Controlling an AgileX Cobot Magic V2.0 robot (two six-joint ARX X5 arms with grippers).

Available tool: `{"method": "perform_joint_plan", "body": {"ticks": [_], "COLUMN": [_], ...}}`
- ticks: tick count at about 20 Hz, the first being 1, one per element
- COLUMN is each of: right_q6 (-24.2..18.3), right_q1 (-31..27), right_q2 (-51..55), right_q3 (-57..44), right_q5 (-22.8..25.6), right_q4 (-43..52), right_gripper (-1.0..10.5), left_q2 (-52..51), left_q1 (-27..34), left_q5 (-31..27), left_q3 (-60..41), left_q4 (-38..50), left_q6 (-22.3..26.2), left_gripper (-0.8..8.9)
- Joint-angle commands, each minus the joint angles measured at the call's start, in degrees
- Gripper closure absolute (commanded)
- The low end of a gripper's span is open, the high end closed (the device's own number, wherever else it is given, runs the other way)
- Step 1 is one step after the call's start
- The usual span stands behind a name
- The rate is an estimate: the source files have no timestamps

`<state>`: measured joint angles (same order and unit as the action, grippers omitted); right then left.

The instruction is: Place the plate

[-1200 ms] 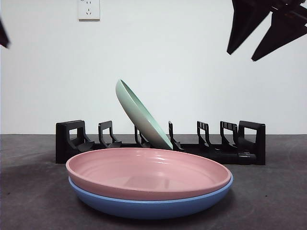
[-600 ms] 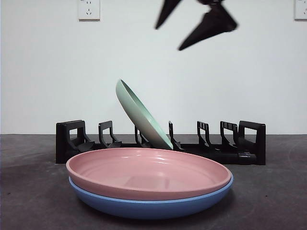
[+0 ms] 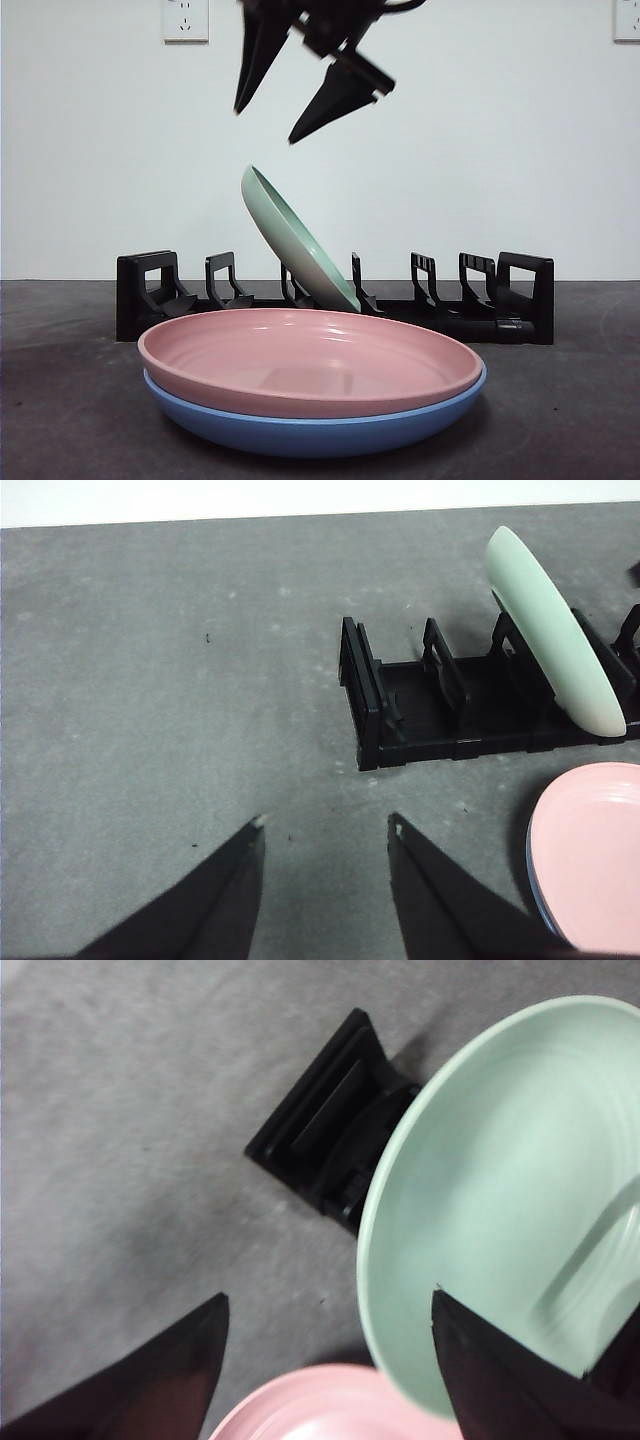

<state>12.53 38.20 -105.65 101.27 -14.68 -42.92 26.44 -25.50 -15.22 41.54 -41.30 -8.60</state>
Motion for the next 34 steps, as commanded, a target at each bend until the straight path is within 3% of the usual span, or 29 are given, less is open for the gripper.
{"method": "perform_joint_plan", "body": {"ticks": [1, 10, 13, 18, 34], "right_q6": [-0.9, -1.0, -1.3, -1.4, -3.2], "right_q1": [1.0, 1.4, 1.4, 1.6, 2.9], "right_q2": [-2.9, -8.4, -8.5, -8.6, -0.6], "right_q3": [2.1, 2.3, 2.3, 2.3, 2.3], "right_q5": [1.7, 3.0, 2.9, 2.5, -1.9], "right_q4": [1.6, 5.7, 5.4, 5.2, 5.5], "right_gripper": [6.3, 6.9, 8.4, 9.2, 9.3], "left_q2": [0.0, 0.0, 0.0, 0.0, 0.0], "left_q1": [-0.1, -0.1, -0.1, -0.1, -0.1], "left_q5": [-0.2, -0.2, -0.2, -0.2, -0.2], "left_q3": [1.0, 1.0, 1.0, 1.0, 1.0], "left_q4": [0.0, 0.0, 0.2, 0.1, 0.1], "left_q6": [0.0, 0.0, 0.0, 0.0, 0.0], "left_gripper": [6.19, 6.19, 6.19, 6.22, 6.22]}}
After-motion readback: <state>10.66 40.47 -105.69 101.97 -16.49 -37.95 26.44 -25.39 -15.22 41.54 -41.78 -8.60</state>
